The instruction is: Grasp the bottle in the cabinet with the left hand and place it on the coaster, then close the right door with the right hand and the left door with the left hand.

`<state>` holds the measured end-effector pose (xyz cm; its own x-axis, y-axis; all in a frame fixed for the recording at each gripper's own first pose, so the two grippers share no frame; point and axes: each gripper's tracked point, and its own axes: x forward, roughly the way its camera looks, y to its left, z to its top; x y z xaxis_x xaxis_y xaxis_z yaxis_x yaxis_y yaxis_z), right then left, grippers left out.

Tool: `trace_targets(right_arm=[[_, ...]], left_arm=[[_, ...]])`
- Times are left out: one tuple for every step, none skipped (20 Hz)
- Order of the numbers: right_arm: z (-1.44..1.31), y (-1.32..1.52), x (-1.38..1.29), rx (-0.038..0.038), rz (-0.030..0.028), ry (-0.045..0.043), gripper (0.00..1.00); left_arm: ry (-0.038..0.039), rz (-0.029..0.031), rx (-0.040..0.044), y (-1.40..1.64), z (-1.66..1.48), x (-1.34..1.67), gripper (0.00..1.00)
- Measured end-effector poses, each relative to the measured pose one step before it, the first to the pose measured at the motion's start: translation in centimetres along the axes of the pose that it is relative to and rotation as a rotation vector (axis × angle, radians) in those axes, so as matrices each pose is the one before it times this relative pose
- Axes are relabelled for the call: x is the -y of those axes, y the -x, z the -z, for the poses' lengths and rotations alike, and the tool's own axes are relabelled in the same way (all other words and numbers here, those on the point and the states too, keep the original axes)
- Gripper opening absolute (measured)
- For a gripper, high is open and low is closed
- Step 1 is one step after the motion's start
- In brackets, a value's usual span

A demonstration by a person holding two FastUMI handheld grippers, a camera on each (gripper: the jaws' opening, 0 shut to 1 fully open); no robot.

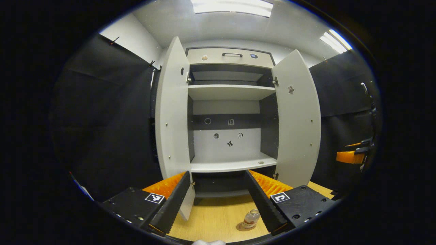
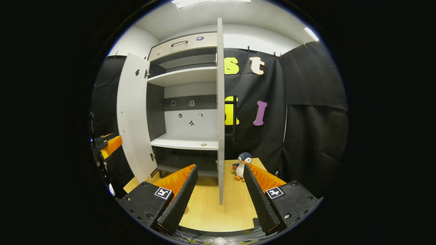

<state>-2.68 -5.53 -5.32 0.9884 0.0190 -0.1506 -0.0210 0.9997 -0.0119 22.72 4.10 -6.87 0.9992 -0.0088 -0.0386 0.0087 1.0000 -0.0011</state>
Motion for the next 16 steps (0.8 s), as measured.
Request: trace_targets(right_arm=[[-0.181,-0.055,0.313,-0.00125,0.00561,-0.00136,0.83],[-0.244,-0.011,0.195,0.00368,0.00376,-0.00017,0.83],[-0.467,-0.044,0.298,0.01098,0.00674,0.00369,0.83],[-0.273,-0.103,0.351,0.00945,0.00592,0.00615,0.83],[-0.228,-0.116,0.132,0.00469,-0.00143,0.00295,0.83],[-0.148,-0.146,0.059,0.00357,-0.00592,-0.00040,0.83],[-0.123,-0.320,0.325,0.00112,-0.00507,-0.00119,0.83],[-0.148,-0.510,0.572,0.00011,0.00057,-0.00087,0.83],[-0.213,-0.628,0.740,0.00101,0.00333,-0.00398,0.83],[-0.301,-0.756,0.746,0.00158,0.00125,-0.00463,0.83],[-0.406,-0.814,0.996,0.00414,0.00565,-0.00222,0.83],[-0.619,-0.932,1.088,0.00792,0.00581,-0.00059,0.83],[-0.776,-1.051,1.075,0.00710,0.00177,0.00056,0.83],[-0.814,-1.138,0.839,0.00784,-0.00299,-0.00039,0.83],[-1.055,-1.229,0.830,0.01099,-0.00928,-0.00180,0.83],[-0.982,-1.359,0.876,0.01173,-0.00827,-0.00377,0.83]], left_arm=[[0.00158,-0.01683,-0.01129,0.781,0.422,-0.756,0.97],[0.00202,-0.01913,-0.00761,0.733,0.217,-0.689,0.97],[0.00331,-0.01572,-0.00346,0.576,0.179,-0.590,0.97],[0.00229,-0.01393,-0.00437,0.356,0.205,-0.496,0.97],[0.00205,-0.01060,-0.00769,0.185,0.161,-0.295,0.97],[0.00296,-0.00798,-0.00921,0.161,0.184,-0.193,0.97],[0.00363,-0.00333,-0.00736,-0.022,0.071,0.121,0.97],[0.00335,0.00289,-0.00306,-0.189,-0.030,0.422,0.96],[0.00241,0.00498,0.00128,-0.124,-0.076,0.525,0.96],[0.00346,0.00434,0.00581,-0.171,-0.011,0.524,0.96],[0.00530,-0.00058,0.00545,-0.228,-0.070,0.557,0.96],[0.00499,0.00299,0.00095,-0.178,-0.045,0.684,0.96],[0.00723,0.00135,-0.00750,-0.250,0.158,0.770,0.99],[0.00858,-0.00017,-0.00688,-0.171,0.135,0.756,0.96],[0.00572,-0.00032,0.00096,-0.275,-0.068,0.709,0.93],[0.00311,-0.00278,-0.00420,-0.395,-0.008,0.648,0.96]])
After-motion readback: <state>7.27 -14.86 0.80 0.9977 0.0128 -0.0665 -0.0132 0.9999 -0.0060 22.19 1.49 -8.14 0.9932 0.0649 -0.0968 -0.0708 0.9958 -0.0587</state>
